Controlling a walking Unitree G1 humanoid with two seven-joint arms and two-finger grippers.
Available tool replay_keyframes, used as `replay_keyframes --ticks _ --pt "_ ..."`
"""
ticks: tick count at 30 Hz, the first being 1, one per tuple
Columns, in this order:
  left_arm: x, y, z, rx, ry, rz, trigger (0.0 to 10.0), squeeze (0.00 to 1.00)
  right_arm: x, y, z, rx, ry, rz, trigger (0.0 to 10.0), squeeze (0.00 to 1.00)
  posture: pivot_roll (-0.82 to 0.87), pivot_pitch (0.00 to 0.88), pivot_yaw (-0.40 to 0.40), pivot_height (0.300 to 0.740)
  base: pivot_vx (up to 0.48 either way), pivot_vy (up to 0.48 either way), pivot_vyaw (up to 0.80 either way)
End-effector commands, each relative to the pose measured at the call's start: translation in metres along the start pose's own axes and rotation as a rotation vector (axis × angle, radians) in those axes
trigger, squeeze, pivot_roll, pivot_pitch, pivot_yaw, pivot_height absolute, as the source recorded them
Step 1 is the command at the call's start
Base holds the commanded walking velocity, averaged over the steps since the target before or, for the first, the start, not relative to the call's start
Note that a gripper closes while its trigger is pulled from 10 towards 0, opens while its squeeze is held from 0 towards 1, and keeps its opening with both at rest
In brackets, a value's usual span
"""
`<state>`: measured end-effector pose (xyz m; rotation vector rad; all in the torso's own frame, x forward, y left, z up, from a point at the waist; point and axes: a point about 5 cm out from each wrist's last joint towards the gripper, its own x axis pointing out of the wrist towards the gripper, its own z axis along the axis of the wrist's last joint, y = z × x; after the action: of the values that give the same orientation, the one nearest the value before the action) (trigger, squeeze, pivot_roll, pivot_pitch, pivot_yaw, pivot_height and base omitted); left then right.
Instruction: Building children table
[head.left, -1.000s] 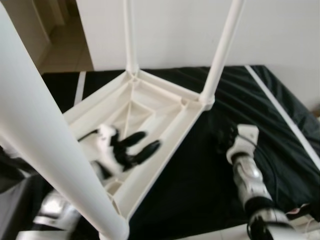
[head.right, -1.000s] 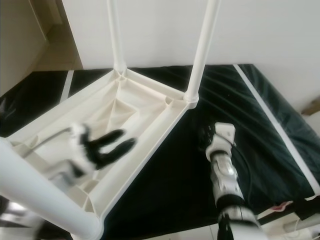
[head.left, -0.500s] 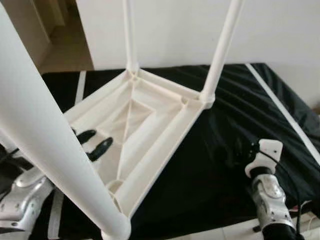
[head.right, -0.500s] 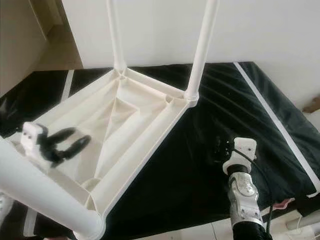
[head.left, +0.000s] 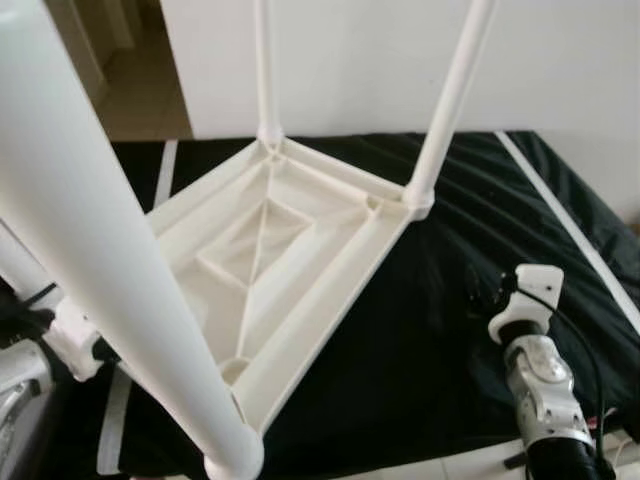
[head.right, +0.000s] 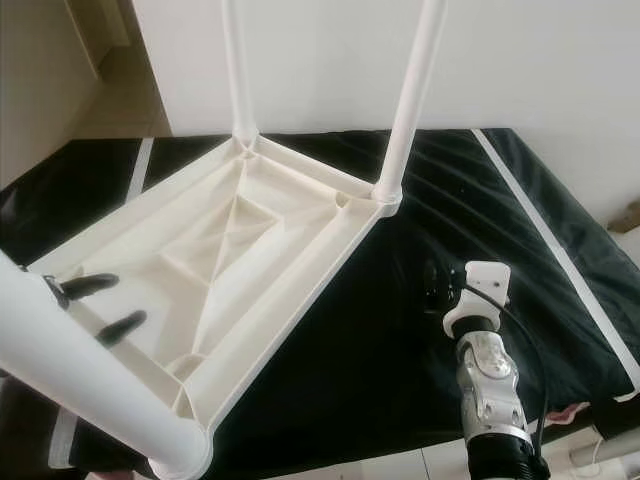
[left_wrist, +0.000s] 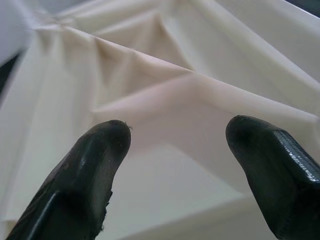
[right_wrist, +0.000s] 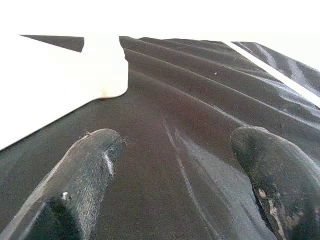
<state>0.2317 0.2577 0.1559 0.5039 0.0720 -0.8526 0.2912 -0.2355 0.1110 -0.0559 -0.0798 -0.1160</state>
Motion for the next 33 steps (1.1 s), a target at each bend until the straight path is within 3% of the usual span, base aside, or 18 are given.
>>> replay_keyframes --ticks 1,5,18,33 --pt "0.0 -0.007 -0.001 0.023 0.031 -0.074 10.0 0.0 0.001 0.001 -0.004 0.002 0.027 0.011 10.0 0.0 0.08 0.0 -0.048 0.74 0.0 0.0 0.0" --pt "0.0 -0.013 -0.009 0.071 0.101 -0.133 10.0 0.0 0.005 0.005 -0.002 0.005 0.025 0.022 10.0 0.0 0.09 0.0 -0.05 0.74 0.0 0.0 0.0" --pt "-0.003 -0.01 -0.021 0.161 0.192 -0.185 10.0 0.0 0.009 0.006 0.0 0.005 0.022 0.03 10.0 0.0 0.08 0.0 -0.05 0.74 0.0 0.0 0.0" --pt "-0.02 -0.004 -0.033 0.143 0.25 -0.196 10.0 0.0 0.011 0.004 0.0 0.0 0.022 0.024 10.0 0.0 0.08 0.0 -0.048 0.74 0.0 0.0 0.0"
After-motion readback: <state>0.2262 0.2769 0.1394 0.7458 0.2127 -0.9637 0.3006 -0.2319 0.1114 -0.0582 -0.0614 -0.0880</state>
